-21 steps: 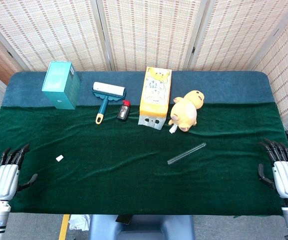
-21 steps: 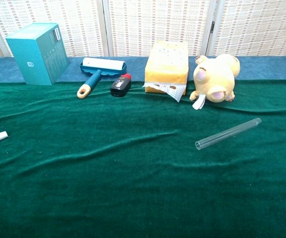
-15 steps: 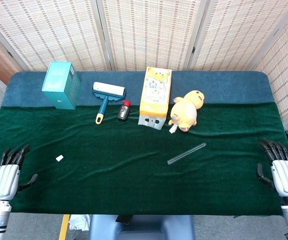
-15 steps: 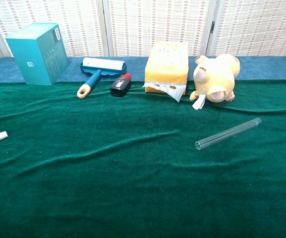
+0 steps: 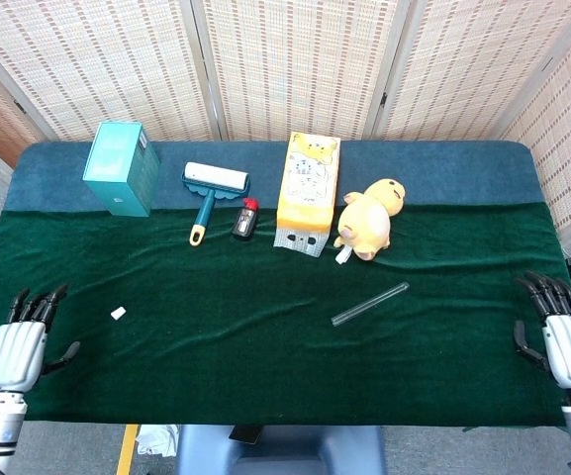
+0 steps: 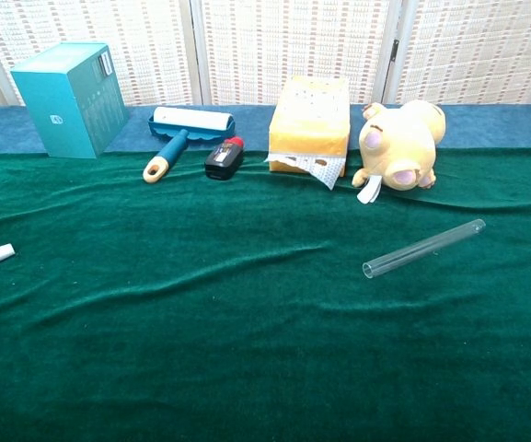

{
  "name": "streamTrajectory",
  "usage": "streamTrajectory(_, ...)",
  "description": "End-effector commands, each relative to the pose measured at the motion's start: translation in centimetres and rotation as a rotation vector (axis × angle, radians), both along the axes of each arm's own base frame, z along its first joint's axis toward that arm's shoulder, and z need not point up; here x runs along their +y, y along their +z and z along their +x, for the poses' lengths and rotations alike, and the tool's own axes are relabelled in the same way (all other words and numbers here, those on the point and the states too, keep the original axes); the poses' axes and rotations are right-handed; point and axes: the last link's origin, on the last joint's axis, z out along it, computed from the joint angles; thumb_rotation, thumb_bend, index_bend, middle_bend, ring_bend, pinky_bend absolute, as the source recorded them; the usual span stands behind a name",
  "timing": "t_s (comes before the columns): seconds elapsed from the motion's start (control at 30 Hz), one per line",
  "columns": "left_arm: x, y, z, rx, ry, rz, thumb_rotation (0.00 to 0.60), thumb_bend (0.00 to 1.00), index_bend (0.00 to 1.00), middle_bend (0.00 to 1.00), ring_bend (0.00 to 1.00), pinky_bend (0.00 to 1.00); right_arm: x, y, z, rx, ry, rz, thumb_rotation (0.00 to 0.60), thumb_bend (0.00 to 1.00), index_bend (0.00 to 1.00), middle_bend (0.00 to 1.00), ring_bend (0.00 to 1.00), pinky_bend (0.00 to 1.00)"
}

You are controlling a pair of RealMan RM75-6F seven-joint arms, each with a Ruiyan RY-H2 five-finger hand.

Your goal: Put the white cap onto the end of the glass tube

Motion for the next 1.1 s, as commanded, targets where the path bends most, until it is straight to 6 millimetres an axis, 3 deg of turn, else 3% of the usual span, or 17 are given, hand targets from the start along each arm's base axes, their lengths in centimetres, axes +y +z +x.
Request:
streamTrajectory(0.03,0.5,-0.5,0.1,0.013,-0.019,-0.021,0.6,0.32,0.1,0.24,0.18,0.06,0.0,0.0,0.0,0.0,0.001,-0.001,0.6,0.66,0.13,0.12,0.07,0.0)
streamTrajectory(0.27,2.0,-1.7,0.4,0.031,-0.056,-0.07,0.6,0.32,0.1,0.24,0.18,0.06,0.3,-0.1,0.1,0.001,0.005,0.001,0.6,0.66,0.13,0.12,0.07,0.0)
streamTrajectory(0.7,7.7,-5.5,-1.1,0.068,-0.057,-0.129,0.6,0.26,0.09,0.24,0.17,0.05,0.3,0.0,0.2,0.007,-0.003,-0.003,0.6,0.66,0.13,0.12,0.07,0.0)
streamTrajectory(1.1,9.2,-7.1,-2.9,0.118,0.001,-0.14,0.6,0.24,0.06,0.22,0.15,0.05,0.0,-0.1,0.0,0.005,-0.016,0.002,0.6,0.66,0.13,0.12,0.07,0.0)
